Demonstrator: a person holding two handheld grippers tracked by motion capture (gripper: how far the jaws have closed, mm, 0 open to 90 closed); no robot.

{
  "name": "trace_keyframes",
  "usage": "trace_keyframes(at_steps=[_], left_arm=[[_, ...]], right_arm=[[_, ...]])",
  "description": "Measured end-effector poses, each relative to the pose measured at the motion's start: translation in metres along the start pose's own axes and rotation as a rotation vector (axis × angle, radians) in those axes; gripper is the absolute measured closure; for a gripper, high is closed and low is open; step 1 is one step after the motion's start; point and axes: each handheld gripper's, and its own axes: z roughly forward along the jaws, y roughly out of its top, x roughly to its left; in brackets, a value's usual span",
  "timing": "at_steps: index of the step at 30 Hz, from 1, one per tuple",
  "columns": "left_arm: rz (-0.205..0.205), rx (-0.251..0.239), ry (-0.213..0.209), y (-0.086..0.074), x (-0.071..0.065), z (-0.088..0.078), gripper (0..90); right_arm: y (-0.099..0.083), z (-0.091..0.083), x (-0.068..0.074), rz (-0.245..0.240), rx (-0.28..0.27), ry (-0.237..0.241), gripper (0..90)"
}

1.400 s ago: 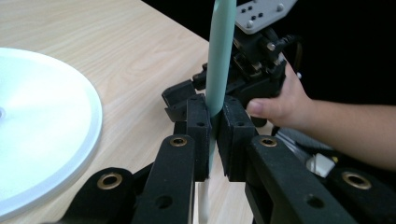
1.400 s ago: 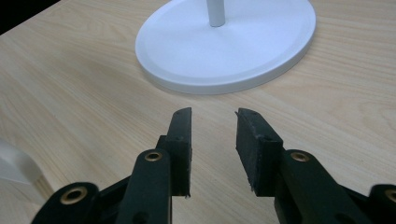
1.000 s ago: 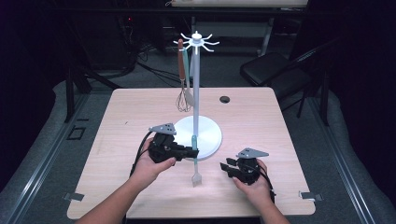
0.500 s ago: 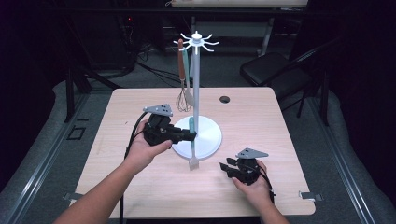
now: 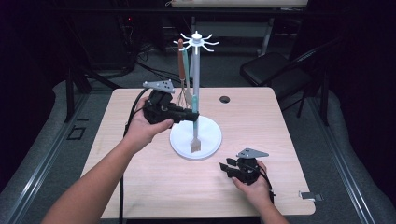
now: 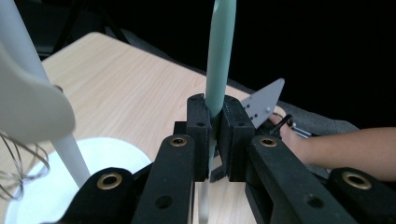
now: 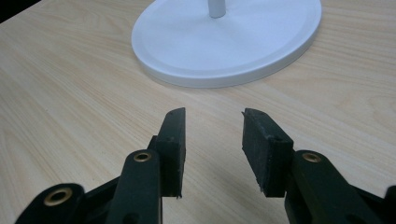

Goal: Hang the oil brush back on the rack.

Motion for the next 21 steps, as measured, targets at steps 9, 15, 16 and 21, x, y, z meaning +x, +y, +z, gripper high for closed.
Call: trace_keyframes(at_steps=[9, 15, 16, 21], left_arm=[[0.017, -0.038, -0.029, 0.036, 0.008, -0.015, 83.6], [0.021, -0.033, -0.024, 0.054, 0.015, -0.019, 83.7], [0.025, -0.029, -0.022, 0.057, 0.016, -0.019, 83.7], [0.035, -0.029, -0.015, 0.068, 0.017, -0.020, 83.6]], right_arm=[[-0.001, 0.002, -0.002, 0.003, 0.004, 0.001, 59.8], [-0.002, 0.002, -0.003, 0.007, 0.005, 0.007, 59.8], [-0.002, 0.002, -0.003, 0.008, 0.006, 0.007, 59.8], [-0.002, 0.002, -0.003, 0.013, 0.005, 0.012, 59.8]])
